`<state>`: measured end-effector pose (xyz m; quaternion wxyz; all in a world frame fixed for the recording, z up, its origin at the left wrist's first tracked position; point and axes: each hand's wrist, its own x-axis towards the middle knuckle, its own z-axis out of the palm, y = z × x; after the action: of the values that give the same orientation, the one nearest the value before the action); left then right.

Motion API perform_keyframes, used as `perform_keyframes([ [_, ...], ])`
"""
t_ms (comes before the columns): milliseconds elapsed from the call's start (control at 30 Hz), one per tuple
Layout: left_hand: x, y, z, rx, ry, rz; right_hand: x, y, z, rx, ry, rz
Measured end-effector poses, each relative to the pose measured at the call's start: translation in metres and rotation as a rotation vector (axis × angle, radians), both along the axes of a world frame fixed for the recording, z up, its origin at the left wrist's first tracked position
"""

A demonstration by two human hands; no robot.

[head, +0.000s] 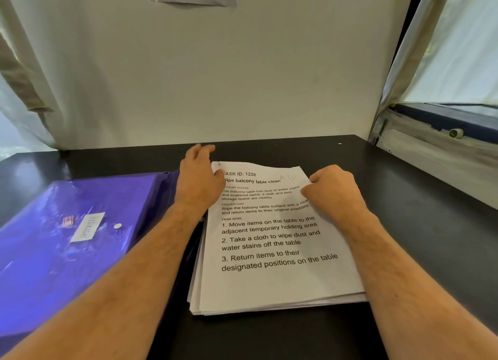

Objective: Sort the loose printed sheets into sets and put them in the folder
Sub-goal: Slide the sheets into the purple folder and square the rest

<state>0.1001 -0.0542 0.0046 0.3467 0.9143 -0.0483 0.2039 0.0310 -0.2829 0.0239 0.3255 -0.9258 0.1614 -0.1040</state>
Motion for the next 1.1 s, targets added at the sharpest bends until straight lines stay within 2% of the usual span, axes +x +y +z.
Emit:
perform_keyframes([
  [100,-0.006,-0.007,0.013,0.135,-0.036,-0.167,-0.001,0.002,-0.001,-0.022,-0.006,0.003],
  [267,-0.005,-0.034,0.03,0.285,0.109,-0.324,0.0,0.002,0.0,-0.032,0.008,0.023],
  [433,0.019,-0.065,0.034,0.386,0.212,-0.359,0.003,-0.004,-0.001,0.016,-0.002,0.036],
  [567,0.034,-0.08,0.02,0.415,0.214,-0.31,0.004,-0.008,0.002,0.075,-0.046,0.054],
  [833,0.038,-0.077,-0.017,0.41,0.082,-0.286,0.007,-0.007,0.002,0.193,-0.042,0.055],
  [1000,0.031,-0.075,-0.011,0.203,0.06,-0.28,0.008,-0.007,0.001,0.178,-0.054,0.093],
  [1100,0.03,-0.073,-0.008,0.079,0.065,-0.298,0.009,-0.009,0.001,0.243,-0.066,0.087],
])
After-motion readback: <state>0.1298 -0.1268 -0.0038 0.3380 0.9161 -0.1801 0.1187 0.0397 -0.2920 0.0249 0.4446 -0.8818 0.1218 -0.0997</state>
